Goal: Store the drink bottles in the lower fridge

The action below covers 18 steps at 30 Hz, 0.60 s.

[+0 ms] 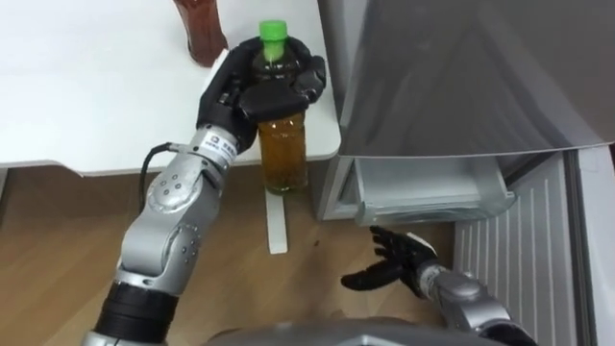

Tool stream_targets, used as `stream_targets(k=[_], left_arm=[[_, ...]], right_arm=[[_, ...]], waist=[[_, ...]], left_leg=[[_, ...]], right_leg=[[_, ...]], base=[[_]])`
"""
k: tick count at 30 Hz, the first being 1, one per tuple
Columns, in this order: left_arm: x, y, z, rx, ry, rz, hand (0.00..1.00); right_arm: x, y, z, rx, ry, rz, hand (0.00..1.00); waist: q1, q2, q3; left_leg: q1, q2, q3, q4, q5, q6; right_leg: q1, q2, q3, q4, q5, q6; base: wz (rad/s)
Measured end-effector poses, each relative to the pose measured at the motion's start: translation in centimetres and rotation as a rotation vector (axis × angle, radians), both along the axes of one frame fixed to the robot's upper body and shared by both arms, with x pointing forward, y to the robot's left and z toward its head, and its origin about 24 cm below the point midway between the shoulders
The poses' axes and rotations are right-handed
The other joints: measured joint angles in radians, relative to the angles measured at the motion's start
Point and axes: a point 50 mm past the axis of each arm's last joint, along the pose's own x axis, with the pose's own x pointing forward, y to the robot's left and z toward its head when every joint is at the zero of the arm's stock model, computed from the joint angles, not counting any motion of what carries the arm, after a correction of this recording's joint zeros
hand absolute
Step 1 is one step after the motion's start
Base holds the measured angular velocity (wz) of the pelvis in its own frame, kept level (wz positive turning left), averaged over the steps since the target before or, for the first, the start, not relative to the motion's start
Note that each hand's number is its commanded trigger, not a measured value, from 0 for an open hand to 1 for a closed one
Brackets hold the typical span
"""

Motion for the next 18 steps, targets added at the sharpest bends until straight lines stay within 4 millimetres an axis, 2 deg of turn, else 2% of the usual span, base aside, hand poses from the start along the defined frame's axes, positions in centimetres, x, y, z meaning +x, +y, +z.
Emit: stream_targets(k=[9,10,13,18], left_arm=[[-1.4,-0.5,-1.1,-0.009,0.034,-0.054,1.00],[-1.5,-0.4,-1.2,-0.006,0.037,-0.053,1.00],[-1.5,-0.1,-1.3,0.011,0.037,-0.053,1.00],[-1.5,0.3,-1.3,0.028,0.030,-0.048,1.00]], right_arm=[[1.4,2.5,2.0,0.153,-0.084,0.154,0.00],[1.6,2.8,2.4,0.174,-0.099,0.174,0.00],[2.1,3.4,3.4,0.221,-0.136,0.235,0.00],[2.8,4.7,5.4,0.316,-0.191,0.355,0.00]], waist=[[0.005,-0.004,0.0013],[0.005,-0.008,0.0034],[0.012,-0.014,0.0047],[0.038,-0.009,0.0055]], left_leg=[[0.010,0.000,-0.011,0.010,0.000,0.000],[0.009,0.000,-0.009,0.013,0.000,0.000],[-0.006,0.000,-0.009,0.021,0.000,0.000],[-0.005,0.001,-0.010,0.017,0.000,-0.001]], right_leg=[[0.012,-0.002,-0.006,0.010,0.000,0.000],[0.011,-0.002,-0.004,0.010,-0.001,-0.001],[0.007,-0.003,-0.008,0.008,0.000,-0.001],[0.007,-0.001,-0.009,0.011,0.000,-0.002]], base=[[0.02],[0.00],[0.00],[0.00]])
